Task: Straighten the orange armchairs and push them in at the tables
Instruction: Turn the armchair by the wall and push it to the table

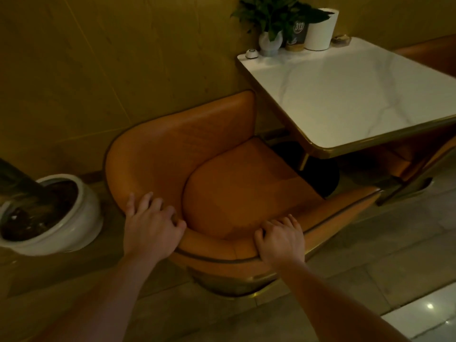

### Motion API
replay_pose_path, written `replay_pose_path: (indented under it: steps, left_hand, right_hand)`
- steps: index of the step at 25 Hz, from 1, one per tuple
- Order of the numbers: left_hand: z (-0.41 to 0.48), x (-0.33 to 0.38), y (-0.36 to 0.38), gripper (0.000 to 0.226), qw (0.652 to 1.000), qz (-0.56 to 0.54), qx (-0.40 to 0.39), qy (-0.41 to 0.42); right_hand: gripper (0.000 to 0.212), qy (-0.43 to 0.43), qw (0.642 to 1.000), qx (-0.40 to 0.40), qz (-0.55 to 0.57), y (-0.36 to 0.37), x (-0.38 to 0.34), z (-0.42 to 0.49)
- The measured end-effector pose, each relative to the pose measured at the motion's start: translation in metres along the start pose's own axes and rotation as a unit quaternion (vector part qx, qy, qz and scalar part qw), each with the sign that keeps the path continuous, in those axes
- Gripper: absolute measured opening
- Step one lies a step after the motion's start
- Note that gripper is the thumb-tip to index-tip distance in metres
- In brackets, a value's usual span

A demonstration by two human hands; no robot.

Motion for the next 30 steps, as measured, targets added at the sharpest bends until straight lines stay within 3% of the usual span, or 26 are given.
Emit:
replay_pose_path:
  steps: [5, 13, 30]
  left_hand:
    - [0.022, -0.018, 0.005, 0.056, 1.0, 0.004, 0.011, 0.004]
    - [0.061, -0.065, 0.023, 0.038, 1.0, 0.009, 0.015, 0.015]
    - [0.165, -0.154, 0.038, 0.051, 0.998, 0.01, 0.009, 0.068]
  right_hand:
    - [0.051, 0.015, 1.0, -0.001, 0.009, 0.002, -0.018, 0.018]
    - [0.054, 0.028, 0.999, -0.014, 0.028, 0.011, -0.058, 0.043]
    - [0.047, 0.086, 0.996, -0.016, 0.025, 0.029, -0.151, 0.118]
Point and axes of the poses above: each hand's wrist, its own z-axis towards the middle knuckle, its own y-axis out of the palm, x = y × z, the point moved 7 cm from there along z, towards the middle knuckle, and after that the axes turned 14 degrees about y, right-handed, at the moved point
